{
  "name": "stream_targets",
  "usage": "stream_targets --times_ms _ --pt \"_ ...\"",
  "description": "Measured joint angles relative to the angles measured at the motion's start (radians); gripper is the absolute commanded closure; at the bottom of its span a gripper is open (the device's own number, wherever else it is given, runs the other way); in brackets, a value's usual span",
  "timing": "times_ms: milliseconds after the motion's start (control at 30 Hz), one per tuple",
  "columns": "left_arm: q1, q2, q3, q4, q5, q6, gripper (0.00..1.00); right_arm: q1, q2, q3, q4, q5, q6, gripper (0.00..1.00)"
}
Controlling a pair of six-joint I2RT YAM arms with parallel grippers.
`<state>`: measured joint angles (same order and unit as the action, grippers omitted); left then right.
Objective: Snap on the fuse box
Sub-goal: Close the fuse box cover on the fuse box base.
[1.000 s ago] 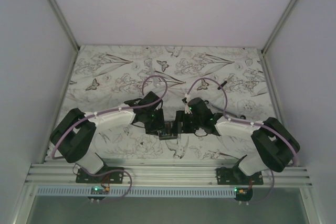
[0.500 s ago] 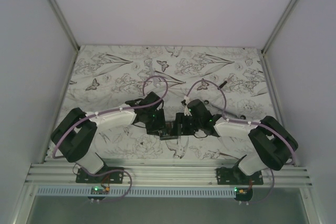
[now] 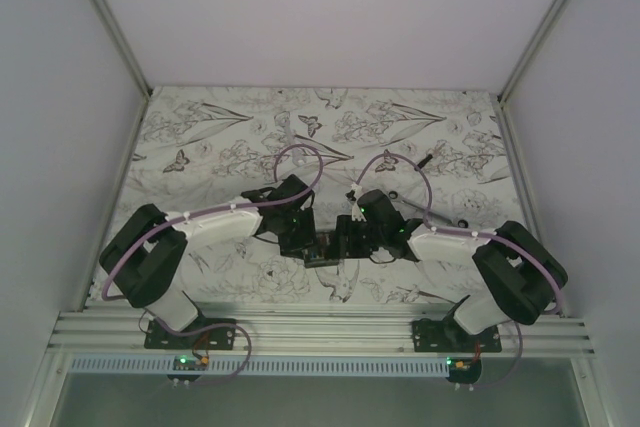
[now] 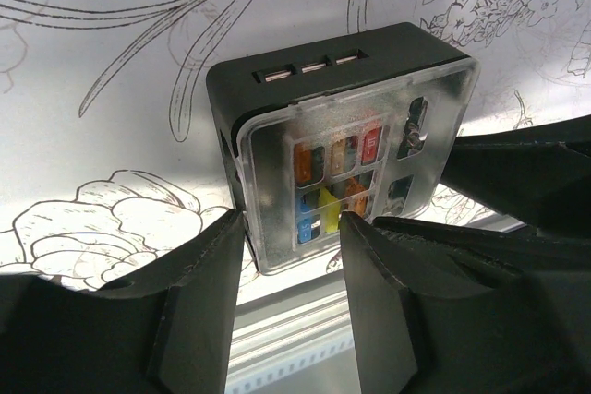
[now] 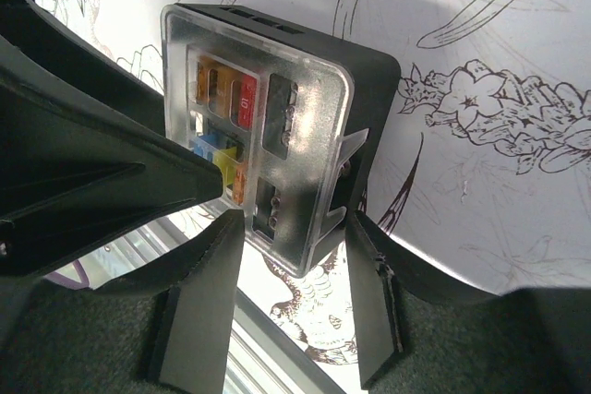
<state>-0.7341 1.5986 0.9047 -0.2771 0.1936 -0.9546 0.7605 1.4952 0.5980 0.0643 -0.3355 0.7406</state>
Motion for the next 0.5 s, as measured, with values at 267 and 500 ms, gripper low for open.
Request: stream_targets --times_ms 267,500 --pt "0.002 -0.023 -0.038 0.027 -0.008 -0.023 0.53 -0.002 0.009 0.014 -0.020 0.005 -0.007 0.61" --pt "0.016 -0.055 -0.094 0.086 0.009 -0.060 0.48 -0.003 0.012 0.029 -0.040 0.008 -0.023 0.58"
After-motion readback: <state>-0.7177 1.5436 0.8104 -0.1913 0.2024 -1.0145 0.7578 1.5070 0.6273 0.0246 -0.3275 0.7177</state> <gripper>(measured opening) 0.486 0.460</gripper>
